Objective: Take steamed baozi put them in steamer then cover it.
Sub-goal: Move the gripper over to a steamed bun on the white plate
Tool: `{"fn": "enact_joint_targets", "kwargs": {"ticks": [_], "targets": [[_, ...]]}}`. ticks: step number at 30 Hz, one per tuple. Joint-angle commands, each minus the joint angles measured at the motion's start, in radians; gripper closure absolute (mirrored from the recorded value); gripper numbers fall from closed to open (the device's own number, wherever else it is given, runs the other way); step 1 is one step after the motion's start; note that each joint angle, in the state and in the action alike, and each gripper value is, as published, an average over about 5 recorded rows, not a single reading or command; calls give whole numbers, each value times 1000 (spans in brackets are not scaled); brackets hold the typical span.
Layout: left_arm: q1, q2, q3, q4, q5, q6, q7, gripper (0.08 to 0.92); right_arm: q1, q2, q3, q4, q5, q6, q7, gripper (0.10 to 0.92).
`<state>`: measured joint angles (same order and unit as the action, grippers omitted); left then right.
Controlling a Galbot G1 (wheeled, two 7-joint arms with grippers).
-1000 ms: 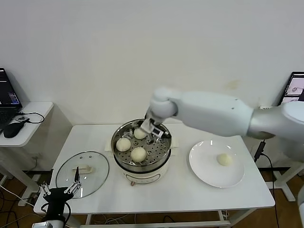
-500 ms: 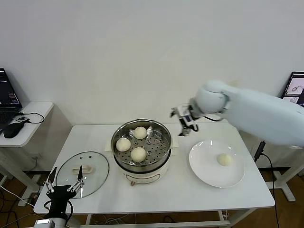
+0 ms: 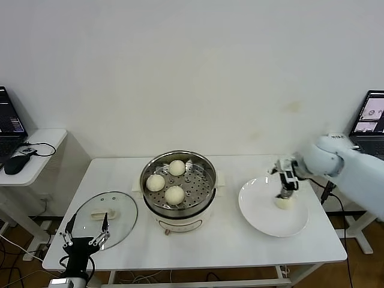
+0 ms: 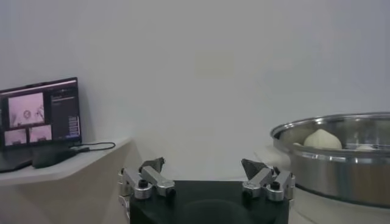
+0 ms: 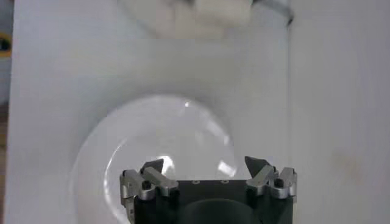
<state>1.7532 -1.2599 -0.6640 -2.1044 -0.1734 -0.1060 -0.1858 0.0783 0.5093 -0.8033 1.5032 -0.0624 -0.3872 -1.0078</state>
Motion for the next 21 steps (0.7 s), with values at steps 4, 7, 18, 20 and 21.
{"fn": "enact_joint_targets", "kwargs": {"ticks": [4,7,18,20,21], "targets": [[14,-4,-10,-6,3,-3,-1,177,-229,74,208,-260,-162,150,-33,203],[17,-6,-15,-8,3,-3,-1,177,-232,122,217,-308,-191,184,-34,203],[21,-12,-26,-4,1,-2,-1,177,-229,231,229,-452,-279,286,-49,203],[19,-12,-26,-3,1,-2,-1,177,-230,241,232,-468,-294,293,-46,203],[19,-12,-26,-2,1,-2,-1,177,-230,245,233,-475,-300,295,-44,203]]}}
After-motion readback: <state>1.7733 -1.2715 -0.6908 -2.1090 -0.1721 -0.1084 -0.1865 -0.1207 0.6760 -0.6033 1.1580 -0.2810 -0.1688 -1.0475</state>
